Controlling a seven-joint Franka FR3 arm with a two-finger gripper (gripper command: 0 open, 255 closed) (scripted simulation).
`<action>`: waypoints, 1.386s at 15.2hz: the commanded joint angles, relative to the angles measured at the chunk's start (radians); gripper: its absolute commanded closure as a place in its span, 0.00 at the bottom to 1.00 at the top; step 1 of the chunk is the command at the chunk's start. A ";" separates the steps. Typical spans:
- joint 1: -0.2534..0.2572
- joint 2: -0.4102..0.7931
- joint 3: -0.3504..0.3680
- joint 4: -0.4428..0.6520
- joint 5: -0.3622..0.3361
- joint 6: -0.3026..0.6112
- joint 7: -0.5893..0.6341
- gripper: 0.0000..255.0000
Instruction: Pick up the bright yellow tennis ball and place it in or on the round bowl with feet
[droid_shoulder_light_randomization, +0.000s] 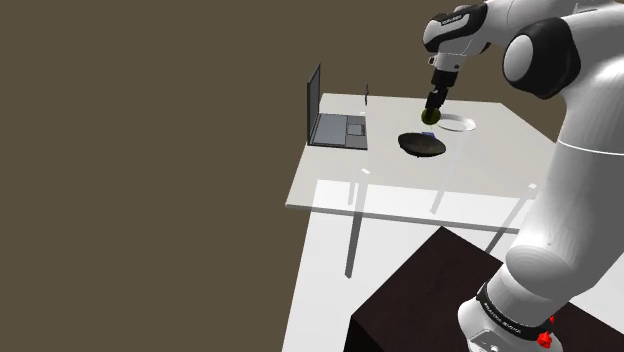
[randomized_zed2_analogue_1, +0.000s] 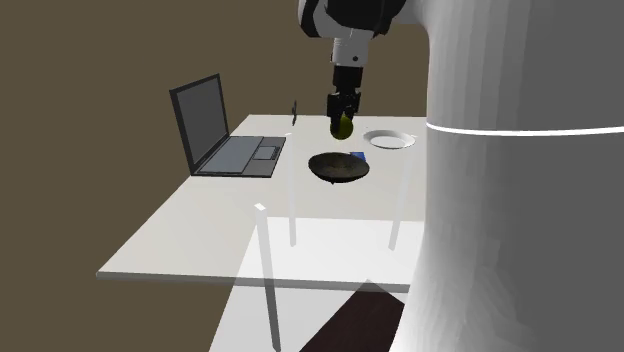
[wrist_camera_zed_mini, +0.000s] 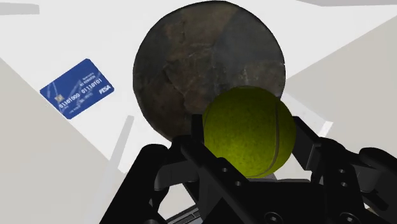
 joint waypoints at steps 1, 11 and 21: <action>-0.007 0.023 0.002 0.004 0.013 0.015 -0.011 1.00; -0.007 0.052 0.011 -0.095 0.037 0.137 -0.033 1.00; -0.008 0.063 0.014 -0.116 0.045 0.166 -0.041 1.00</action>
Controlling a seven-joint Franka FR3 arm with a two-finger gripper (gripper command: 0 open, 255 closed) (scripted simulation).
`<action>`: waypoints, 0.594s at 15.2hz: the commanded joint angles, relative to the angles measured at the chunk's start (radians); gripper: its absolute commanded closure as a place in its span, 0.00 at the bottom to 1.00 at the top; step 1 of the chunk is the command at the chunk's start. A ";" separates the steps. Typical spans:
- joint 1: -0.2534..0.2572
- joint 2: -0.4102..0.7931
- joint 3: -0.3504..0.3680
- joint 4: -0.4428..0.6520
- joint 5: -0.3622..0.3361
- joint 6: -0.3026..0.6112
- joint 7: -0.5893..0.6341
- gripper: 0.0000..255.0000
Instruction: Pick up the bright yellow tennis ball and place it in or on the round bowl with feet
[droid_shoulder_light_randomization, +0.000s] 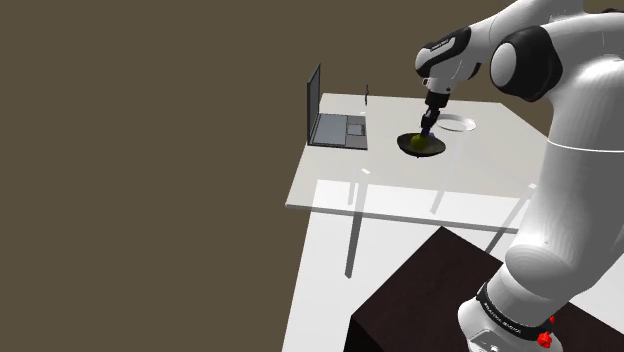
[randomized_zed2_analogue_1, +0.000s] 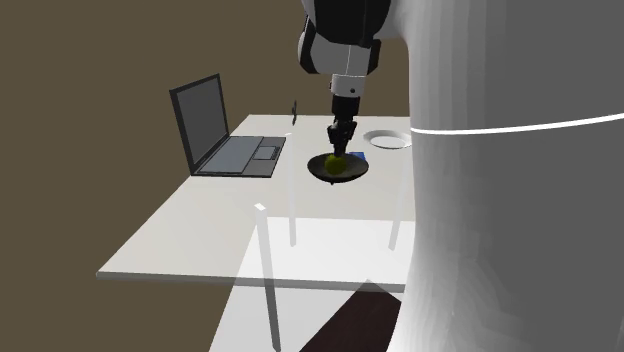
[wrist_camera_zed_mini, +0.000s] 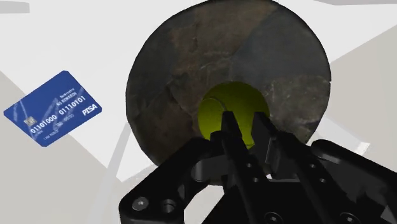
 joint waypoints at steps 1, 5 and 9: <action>0.000 0.000 0.000 -0.001 0.000 0.000 0.000 0.00; 0.000 0.000 0.000 -0.001 0.000 0.000 0.000 0.00; -0.005 -0.018 -0.008 0.078 -0.017 -0.093 0.012 0.00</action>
